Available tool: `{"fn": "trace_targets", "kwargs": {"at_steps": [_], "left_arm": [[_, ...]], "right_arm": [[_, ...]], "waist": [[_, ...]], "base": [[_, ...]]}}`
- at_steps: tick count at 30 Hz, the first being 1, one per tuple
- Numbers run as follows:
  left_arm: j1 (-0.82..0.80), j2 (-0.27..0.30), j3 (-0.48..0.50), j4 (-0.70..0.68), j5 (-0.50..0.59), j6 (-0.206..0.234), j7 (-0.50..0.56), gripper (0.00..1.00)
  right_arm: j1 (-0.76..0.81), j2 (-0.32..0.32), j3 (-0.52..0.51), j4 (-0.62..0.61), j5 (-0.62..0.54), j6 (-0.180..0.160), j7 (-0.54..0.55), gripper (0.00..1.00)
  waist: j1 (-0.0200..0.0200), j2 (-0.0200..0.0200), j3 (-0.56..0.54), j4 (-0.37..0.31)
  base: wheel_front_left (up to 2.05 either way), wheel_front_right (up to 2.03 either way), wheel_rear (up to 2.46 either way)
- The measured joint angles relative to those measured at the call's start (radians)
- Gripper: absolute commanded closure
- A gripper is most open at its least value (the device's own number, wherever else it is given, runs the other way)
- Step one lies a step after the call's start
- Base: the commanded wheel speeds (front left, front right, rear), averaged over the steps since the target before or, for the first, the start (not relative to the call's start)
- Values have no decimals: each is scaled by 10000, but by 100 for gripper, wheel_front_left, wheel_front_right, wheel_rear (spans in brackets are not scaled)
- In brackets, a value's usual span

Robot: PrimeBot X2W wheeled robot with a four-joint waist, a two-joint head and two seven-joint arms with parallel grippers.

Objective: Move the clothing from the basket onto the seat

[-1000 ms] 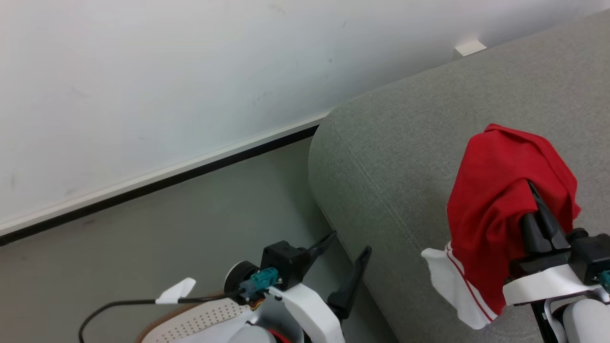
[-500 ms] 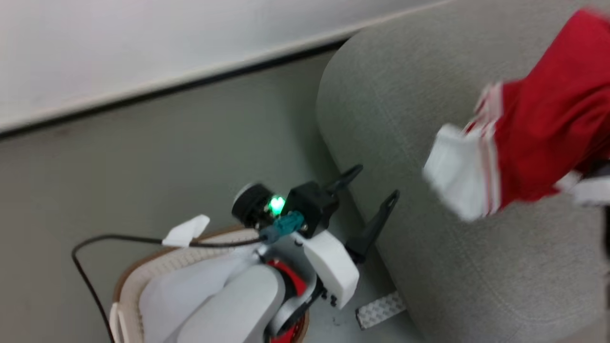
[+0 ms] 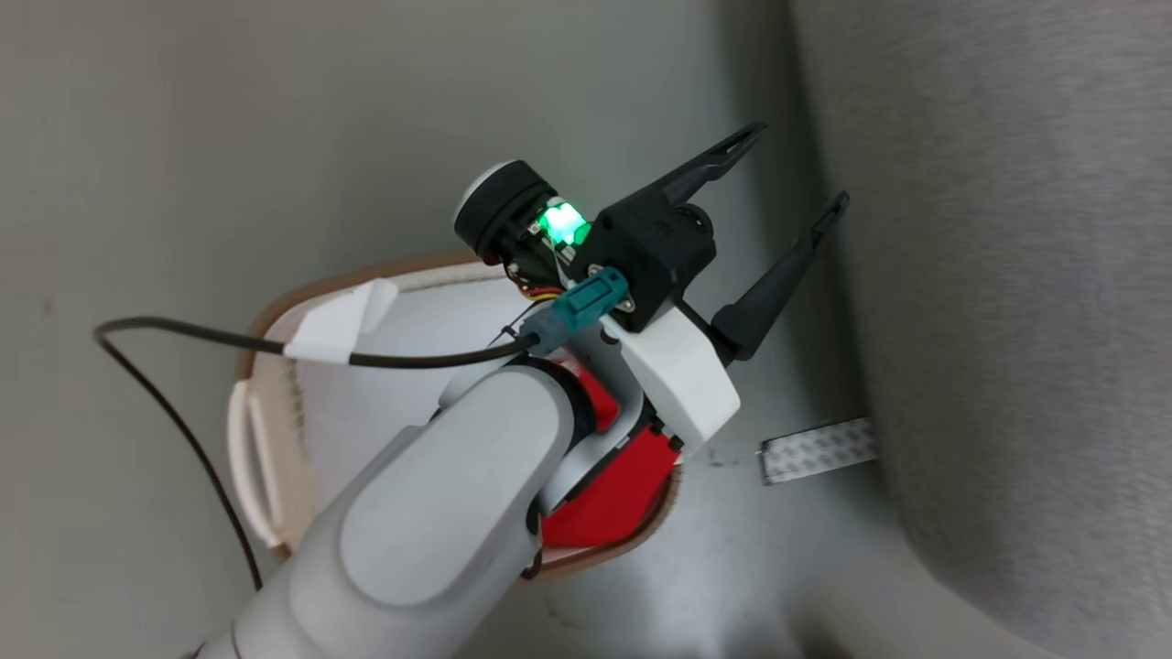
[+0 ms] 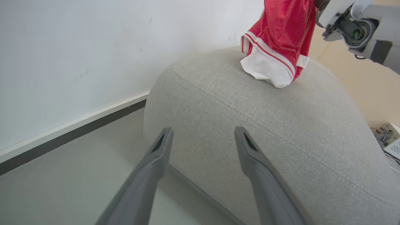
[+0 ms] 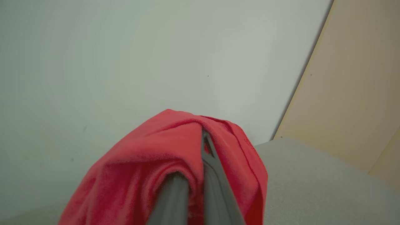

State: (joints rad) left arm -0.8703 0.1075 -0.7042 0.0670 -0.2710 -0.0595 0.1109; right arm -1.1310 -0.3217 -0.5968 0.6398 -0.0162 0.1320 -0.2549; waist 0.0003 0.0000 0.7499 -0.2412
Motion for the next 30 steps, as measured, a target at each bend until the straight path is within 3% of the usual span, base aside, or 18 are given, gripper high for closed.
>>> {"fn": "trace_targets", "kwargs": {"at_steps": [5, 7, 8, 9, 19, 30], "left_arm": [[44, 4, 27, 349, -6, 88, -272, 0], [144, 56, 56, 493, -29, 92, -416, 0], [181, 84, 88, 545, -31, 132, -451, 0], [207, 140, 132, 579, -44, 167, -522, 0], [613, 589, 732, 792, -428, 502, -1053, 0], [2507, 1014, 1507, 1567, -1106, 1126, -2508, 0]], "right_arm": [[-4, 230, -988, 1438, -855, 0, -17, 100], [149, 412, -1290, 1847, -1108, 0, -29, 65], [239, 466, -1371, 1979, -1195, 0, -33, 59], [293, 541, -1440, 1988, -1220, 0, -65, 0], [2159, 1546, -280, -403, -477, 0, -61, 0], [5331, 2111, 1662, -2930, 255, 0, -63, 0]], "waist": [[0, 0, 556, 741], [0, 0, 647, 947], [-1, -1, 647, 1016], [0, 0, 604, 1044], [-2, 0, -442, 877], [-5, -1, -2662, 947]], "base": [[0, 0, 0], [0, 0, 0], [0, 0, 0], [0, 0, 0], [0, 0, 0], [0, 0, 0]]}}
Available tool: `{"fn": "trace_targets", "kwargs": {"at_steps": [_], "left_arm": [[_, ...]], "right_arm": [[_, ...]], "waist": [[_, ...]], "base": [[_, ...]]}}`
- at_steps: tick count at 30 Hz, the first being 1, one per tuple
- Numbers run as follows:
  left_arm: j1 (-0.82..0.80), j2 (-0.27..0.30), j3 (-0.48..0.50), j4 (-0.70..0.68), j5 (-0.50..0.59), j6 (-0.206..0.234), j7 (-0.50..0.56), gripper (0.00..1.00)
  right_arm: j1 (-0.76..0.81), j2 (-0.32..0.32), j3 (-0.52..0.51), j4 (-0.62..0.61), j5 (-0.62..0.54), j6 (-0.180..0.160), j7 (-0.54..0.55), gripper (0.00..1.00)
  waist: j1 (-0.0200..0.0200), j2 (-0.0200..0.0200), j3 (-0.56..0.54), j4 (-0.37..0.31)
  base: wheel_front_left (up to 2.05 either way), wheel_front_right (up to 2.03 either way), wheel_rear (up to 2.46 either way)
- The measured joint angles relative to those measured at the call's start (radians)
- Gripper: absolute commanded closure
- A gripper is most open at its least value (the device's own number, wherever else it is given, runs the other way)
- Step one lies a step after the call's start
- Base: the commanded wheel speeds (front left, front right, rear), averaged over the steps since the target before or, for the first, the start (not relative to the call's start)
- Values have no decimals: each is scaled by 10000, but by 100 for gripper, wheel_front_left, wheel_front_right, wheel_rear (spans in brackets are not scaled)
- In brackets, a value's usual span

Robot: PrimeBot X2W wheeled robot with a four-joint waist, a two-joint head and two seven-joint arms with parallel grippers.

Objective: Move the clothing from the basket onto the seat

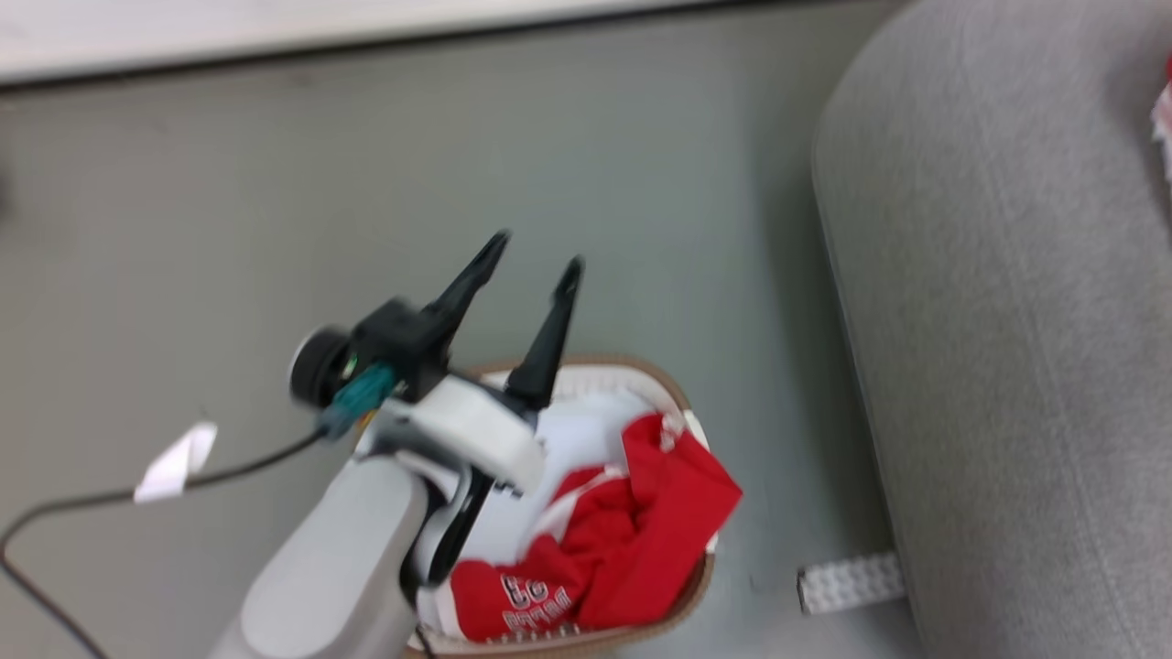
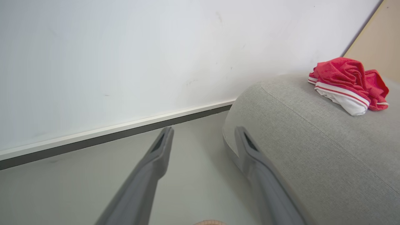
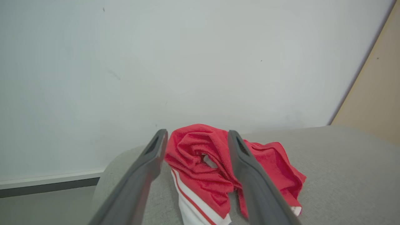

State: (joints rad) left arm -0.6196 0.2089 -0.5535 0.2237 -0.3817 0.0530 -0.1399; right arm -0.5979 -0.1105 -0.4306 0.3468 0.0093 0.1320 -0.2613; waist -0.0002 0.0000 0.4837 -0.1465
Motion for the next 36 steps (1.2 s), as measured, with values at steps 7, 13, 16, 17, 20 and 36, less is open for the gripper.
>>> {"fn": "trace_targets", "kwargs": {"at_steps": [7, 13, 16, 17, 20, 36], "left_arm": [[1390, 111, 504, 621, -393, 353, -884, 0], [2501, 115, 1005, 663, -562, 619, -1181, 0], [3044, -21, 1337, 447, -558, 640, -1233, 0], [3227, -75, 1496, 291, -516, 658, -1235, 0], [3863, -234, 1885, -75, -251, 650, -1243, 0], [6270, -1062, 3593, -652, 838, 113, -1243, 0]], "right_arm": [[1992, 165, 1381, -974, 458, 0, 0, 0], [3176, 345, 2238, -1208, 752, 0, 0, 0], [3602, 445, 2604, -1151, 790, 0, 0, 0], [3745, 479, 2708, -1112, 794, 0, 0, 0], [4178, 539, 3072, -903, 876, 0, 0, 0], [5454, 623, 4280, -389, 1684, 0, 0, 0]], "waist": [[-2, 0, -1565, 415], [-2, 0, -2698, 904], [-2, 0, -3149, 1160], [-2, 0, -3288, 1239], [-1, 0, -3713, 1428], [0, 0, -5079, 1560]], "base": [[0, 0, 0], [0, 0, 0], [0, 0, 0], [0, 0, 0], [0, 0, 0], [0, 0, 0]]}}
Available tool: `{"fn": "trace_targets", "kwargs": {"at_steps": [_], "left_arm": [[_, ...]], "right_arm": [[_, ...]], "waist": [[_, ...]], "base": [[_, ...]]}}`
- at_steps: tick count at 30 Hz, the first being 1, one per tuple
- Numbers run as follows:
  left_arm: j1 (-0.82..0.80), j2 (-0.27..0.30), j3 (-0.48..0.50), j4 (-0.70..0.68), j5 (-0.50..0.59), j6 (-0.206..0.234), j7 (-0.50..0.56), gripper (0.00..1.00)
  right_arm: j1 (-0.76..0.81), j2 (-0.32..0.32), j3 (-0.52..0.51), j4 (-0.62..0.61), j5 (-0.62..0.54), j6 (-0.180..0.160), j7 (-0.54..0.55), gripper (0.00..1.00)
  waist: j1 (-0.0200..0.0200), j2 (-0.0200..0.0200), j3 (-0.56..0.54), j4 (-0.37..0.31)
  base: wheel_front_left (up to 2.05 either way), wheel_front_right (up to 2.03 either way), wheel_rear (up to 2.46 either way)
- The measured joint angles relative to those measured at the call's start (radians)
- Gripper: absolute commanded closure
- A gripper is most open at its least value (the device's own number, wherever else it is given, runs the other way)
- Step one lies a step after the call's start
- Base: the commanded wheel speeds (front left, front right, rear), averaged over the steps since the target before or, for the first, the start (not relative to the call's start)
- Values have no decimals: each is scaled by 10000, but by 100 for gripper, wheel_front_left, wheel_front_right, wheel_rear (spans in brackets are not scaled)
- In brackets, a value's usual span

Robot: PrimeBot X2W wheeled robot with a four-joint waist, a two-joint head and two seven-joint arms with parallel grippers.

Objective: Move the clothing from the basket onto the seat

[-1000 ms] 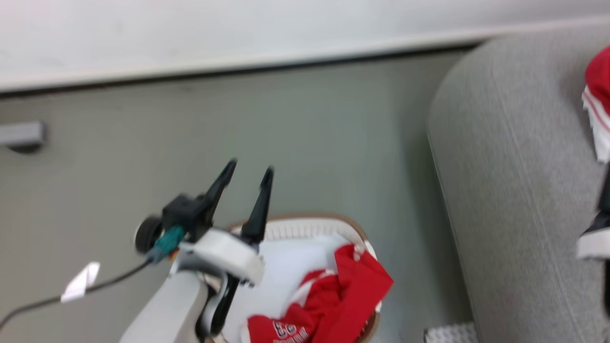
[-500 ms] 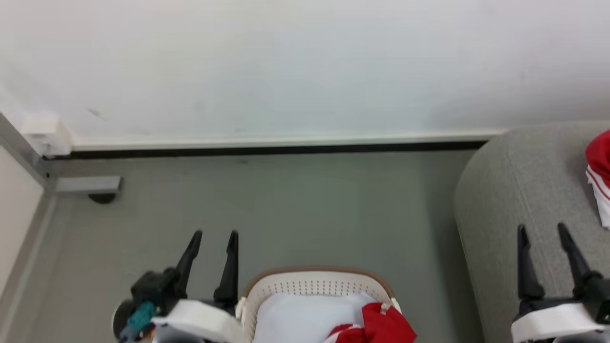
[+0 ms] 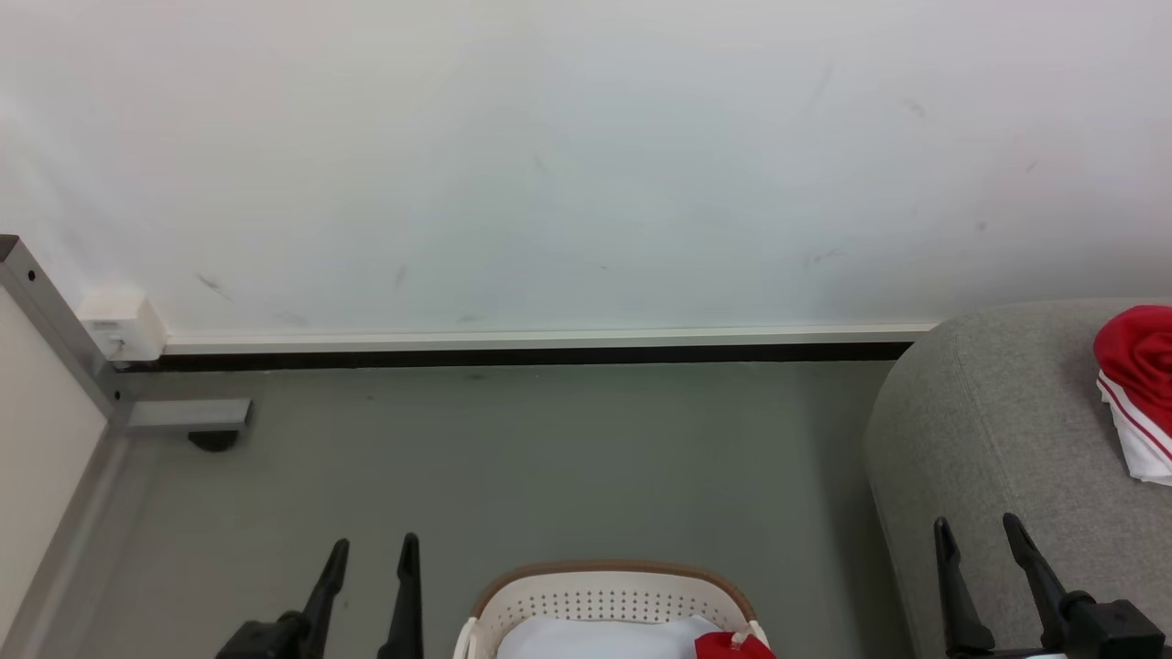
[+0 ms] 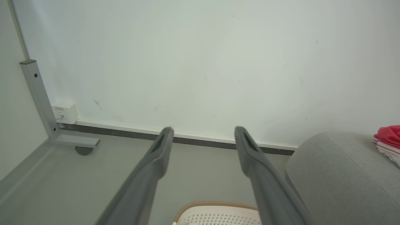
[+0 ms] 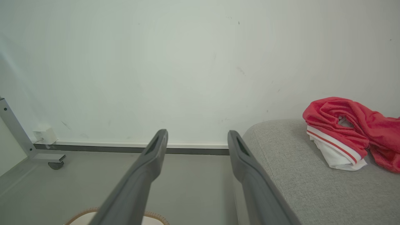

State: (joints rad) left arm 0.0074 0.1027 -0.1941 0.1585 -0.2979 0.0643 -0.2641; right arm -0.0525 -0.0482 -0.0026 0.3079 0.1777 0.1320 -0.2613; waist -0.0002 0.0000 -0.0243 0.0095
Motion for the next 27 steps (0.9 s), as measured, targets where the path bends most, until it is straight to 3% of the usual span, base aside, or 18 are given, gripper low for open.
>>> {"fn": "trace_targets", "kwargs": {"at_steps": [27], "left_arm": [[151, -504, 631, 132, 593, -688, 0, 0]], "right_arm": [[-6, 2, 69, 2, 174, 0, 0, 0]], "waist": [[2, 0, 167, -434]], "base": [[0, 0, 0]]}}
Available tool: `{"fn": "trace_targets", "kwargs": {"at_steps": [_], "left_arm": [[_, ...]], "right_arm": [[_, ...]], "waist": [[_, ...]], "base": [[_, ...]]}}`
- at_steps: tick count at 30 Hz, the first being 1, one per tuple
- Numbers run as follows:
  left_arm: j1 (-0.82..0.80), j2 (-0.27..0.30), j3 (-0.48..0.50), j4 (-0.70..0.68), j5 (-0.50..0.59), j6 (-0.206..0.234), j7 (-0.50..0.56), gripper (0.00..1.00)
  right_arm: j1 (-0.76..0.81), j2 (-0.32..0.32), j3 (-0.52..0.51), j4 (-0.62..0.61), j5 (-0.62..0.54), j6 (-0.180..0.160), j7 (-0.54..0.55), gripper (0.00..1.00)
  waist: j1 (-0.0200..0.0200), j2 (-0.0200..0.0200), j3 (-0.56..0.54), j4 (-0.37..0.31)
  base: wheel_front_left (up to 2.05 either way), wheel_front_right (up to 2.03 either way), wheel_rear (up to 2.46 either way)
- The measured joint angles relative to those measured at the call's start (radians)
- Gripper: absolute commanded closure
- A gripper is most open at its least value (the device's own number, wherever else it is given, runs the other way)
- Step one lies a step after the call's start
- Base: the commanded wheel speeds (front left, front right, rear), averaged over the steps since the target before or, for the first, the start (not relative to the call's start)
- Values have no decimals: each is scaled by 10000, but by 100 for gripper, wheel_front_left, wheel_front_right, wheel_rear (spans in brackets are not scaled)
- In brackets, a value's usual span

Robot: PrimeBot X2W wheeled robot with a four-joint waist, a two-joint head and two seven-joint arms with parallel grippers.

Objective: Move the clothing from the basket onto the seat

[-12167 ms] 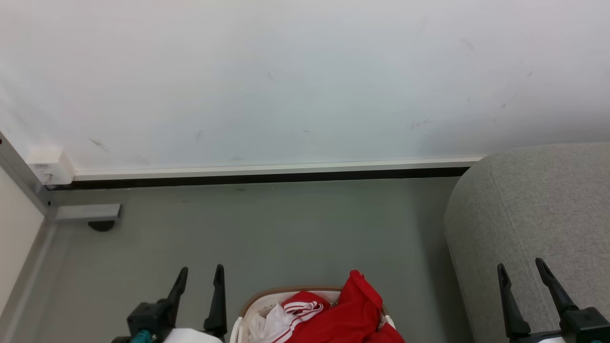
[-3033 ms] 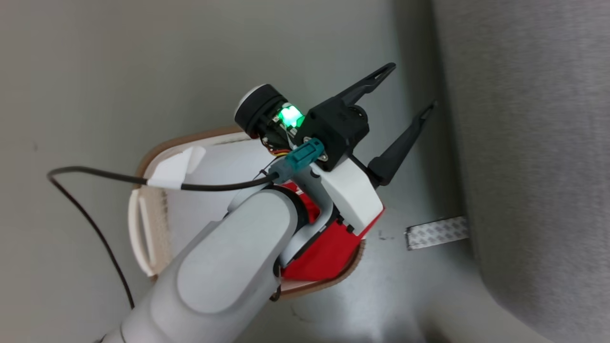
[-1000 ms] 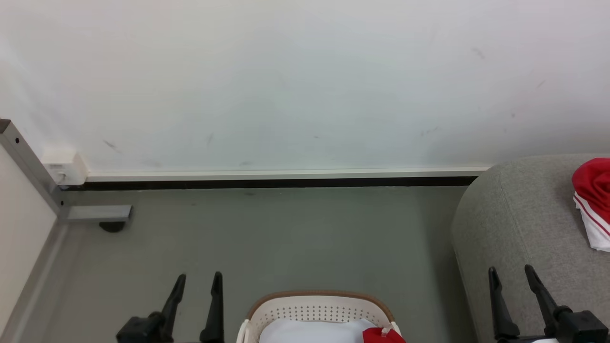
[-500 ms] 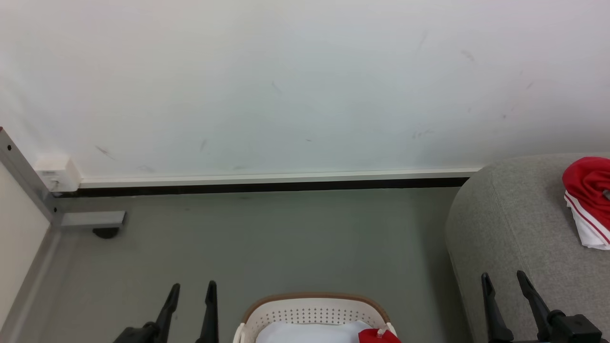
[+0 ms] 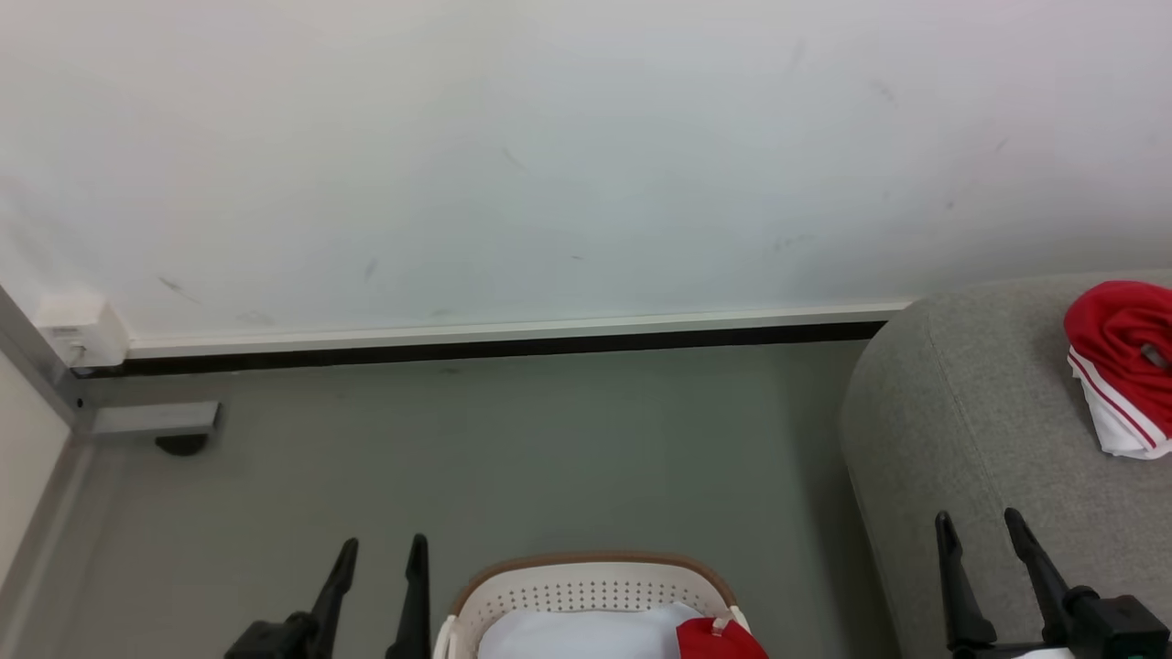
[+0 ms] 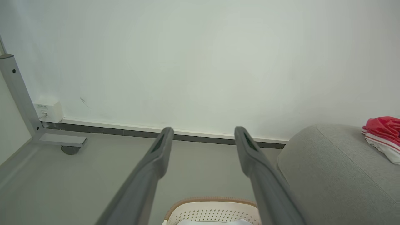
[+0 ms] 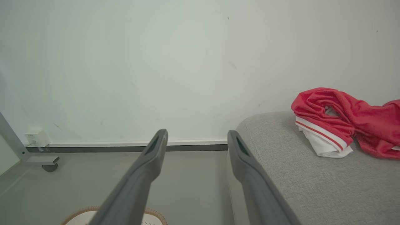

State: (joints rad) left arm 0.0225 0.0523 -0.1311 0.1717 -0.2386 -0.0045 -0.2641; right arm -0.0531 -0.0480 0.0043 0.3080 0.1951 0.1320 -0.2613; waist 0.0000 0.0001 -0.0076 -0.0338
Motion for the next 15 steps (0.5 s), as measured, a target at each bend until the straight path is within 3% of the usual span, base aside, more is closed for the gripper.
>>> {"fn": "trace_targets", "kwargs": {"at_steps": [7, 15], "left_arm": [[-732, -27, -560, 479, 100, -247, 21, 0], [-2009, -6, -1356, 1666, 464, -573, 1166, 0]], "right_arm": [[-365, -6, -174, -217, -102, 0, 0, 0], [-1181, -2, -180, -629, -171, 0, 0, 0]], "waist": [[0, 0, 354, -372], [1, 0, 1323, -1005]], "base": [[0, 0, 0], [0, 0, 0]]}}
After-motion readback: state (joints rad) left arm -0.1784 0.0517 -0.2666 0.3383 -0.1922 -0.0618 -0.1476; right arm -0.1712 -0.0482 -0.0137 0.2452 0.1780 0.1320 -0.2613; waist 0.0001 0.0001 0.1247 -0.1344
